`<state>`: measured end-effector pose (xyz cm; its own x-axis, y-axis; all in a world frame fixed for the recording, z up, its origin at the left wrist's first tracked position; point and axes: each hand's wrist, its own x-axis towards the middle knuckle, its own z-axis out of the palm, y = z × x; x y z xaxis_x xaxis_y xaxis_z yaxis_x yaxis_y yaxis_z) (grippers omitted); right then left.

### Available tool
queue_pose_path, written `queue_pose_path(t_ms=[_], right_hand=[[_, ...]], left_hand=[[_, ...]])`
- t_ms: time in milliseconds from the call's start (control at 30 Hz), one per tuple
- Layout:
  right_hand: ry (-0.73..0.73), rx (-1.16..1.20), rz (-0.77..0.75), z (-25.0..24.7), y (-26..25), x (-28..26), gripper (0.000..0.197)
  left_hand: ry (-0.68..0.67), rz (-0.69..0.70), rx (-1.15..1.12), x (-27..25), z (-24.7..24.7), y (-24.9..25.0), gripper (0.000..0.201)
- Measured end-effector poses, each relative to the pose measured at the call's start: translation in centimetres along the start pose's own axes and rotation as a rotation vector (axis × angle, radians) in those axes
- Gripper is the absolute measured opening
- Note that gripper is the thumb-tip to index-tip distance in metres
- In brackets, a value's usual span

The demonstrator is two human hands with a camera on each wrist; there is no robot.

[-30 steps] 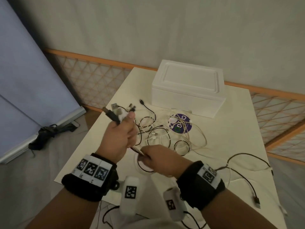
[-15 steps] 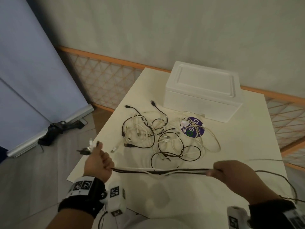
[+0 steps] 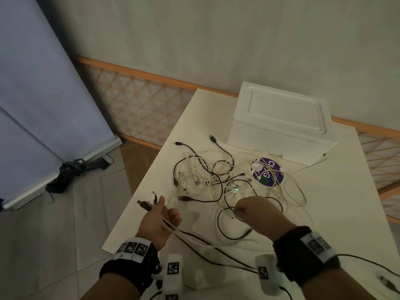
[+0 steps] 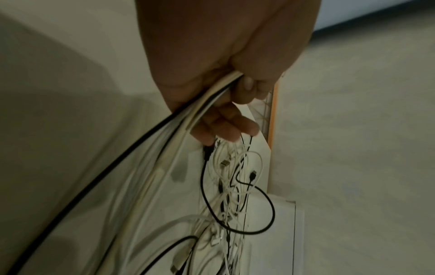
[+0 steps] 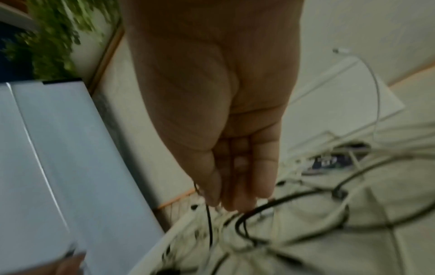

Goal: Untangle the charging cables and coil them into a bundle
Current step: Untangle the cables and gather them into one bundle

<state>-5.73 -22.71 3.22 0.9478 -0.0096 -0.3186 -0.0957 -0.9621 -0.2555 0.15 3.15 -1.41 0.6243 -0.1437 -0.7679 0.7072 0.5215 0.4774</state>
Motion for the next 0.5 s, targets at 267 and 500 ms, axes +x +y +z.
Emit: queue_pose_path(t_ms=[267,500], right_hand=[[-0.128,-0.162,0.154,4.9,-1.2,3.5,0.030],[0.024,-0.047,0.146,3.6,0.0,3.2,0.028]], left_hand=[[-0.173,0.119,0.337,0.1,1.9,0.2,0.040],[-0.241,0.106,0.434,0.2,3.7,0.6,0.035]])
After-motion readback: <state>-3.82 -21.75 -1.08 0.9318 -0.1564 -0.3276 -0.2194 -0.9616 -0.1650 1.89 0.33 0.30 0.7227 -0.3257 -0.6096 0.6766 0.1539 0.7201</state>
